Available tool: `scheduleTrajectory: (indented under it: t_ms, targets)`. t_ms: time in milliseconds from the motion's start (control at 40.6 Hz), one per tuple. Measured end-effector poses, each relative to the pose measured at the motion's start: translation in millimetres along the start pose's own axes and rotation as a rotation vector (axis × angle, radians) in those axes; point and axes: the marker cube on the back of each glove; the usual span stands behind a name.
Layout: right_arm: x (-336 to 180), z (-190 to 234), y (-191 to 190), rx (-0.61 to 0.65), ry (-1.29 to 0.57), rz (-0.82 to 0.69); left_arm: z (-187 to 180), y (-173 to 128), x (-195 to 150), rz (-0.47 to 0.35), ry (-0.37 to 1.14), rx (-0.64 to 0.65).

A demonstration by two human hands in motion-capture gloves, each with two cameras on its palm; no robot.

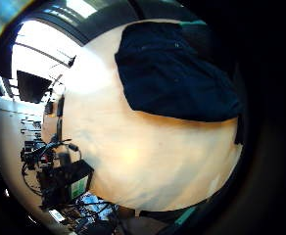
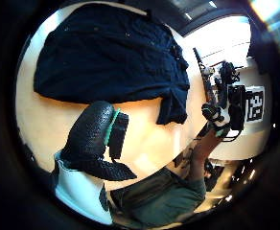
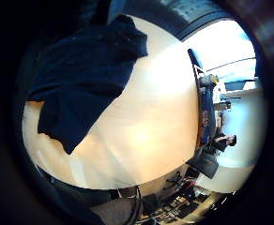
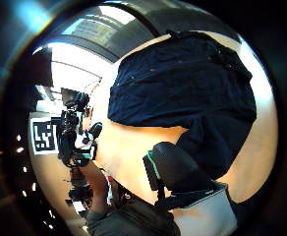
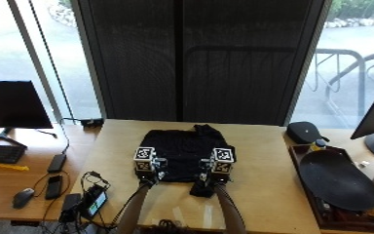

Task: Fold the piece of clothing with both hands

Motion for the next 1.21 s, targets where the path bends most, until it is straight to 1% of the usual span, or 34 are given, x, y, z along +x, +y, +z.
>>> scheduleTrajectory:
  t_ms: [49,99,123,197,246,345,443,566,640,714,764,837,862,911,961,985,1010,1059,1084,1108,1158,1182,1207]
  targets:
    - [0,-3,7,-0.020,-0.005,0.009,3,-3,-5,-0.012,-0.043,0.013]
    - [3,4,8,-0.062,-0.006,0.022,10,-6,-9,-0.024,-0.075,-0.001]
    - [4,9,8,-0.090,-0.009,0.023,13,-4,-9,-0.032,-0.080,-0.029]
    - [7,25,7,-0.163,-0.026,0.003,20,11,-2,-0.058,-0.063,-0.178]
    - [9,33,5,-0.190,-0.031,-0.005,25,17,1,-0.055,-0.066,-0.255]
    - [15,49,2,-0.245,-0.015,-0.002,36,19,3,-0.031,-0.096,-0.338]
    - [18,58,3,-0.300,0.025,0.015,45,21,3,-0.030,-0.117,-0.398]
    - [20,63,4,-0.315,0.044,0.033,55,22,3,-0.025,-0.088,-0.427]
    - [20,62,2,-0.277,0.047,0.033,57,26,3,-0.036,-0.079,-0.437]
    - [20,60,-1,-0.204,0.086,0.040,55,27,0,-0.044,-0.124,-0.386]
    - [20,58,-1,-0.160,0.126,0.051,54,25,-2,-0.039,-0.168,-0.317]
    - [17,55,0,-0.080,0.185,0.057,55,18,-3,-0.002,-0.224,-0.184]
    - [16,54,0,-0.054,0.204,0.055,54,13,-6,0.012,-0.260,-0.126]
    - [13,52,1,-0.016,0.236,0.043,49,4,-19,0.015,-0.390,-0.014]
    - [12,50,3,0.005,0.255,0.025,42,-1,-32,-0.002,-0.513,0.044]
    - [11,49,3,0.015,0.260,0.015,41,-2,-33,-0.002,-0.528,0.055]
    - [11,46,2,0.027,0.262,0.007,40,-4,-30,0.010,-0.504,0.065]
    - [11,40,2,0.043,0.254,-0.004,40,-6,-18,0.052,-0.395,0.070]
    - [11,37,2,0.041,0.245,-0.007,39,-4,-13,0.066,-0.344,0.038]
    - [11,34,3,0.031,0.232,-0.010,38,2,-10,0.073,-0.302,-0.031]
    - [14,28,4,-0.007,0.202,-0.019,33,20,-8,0.076,-0.232,-0.222]
    - [15,24,5,-0.028,0.186,-0.025,29,26,-7,0.084,-0.200,-0.295]
    - [16,20,6,-0.048,0.167,-0.033,24,29,-5,0.102,-0.166,-0.334]
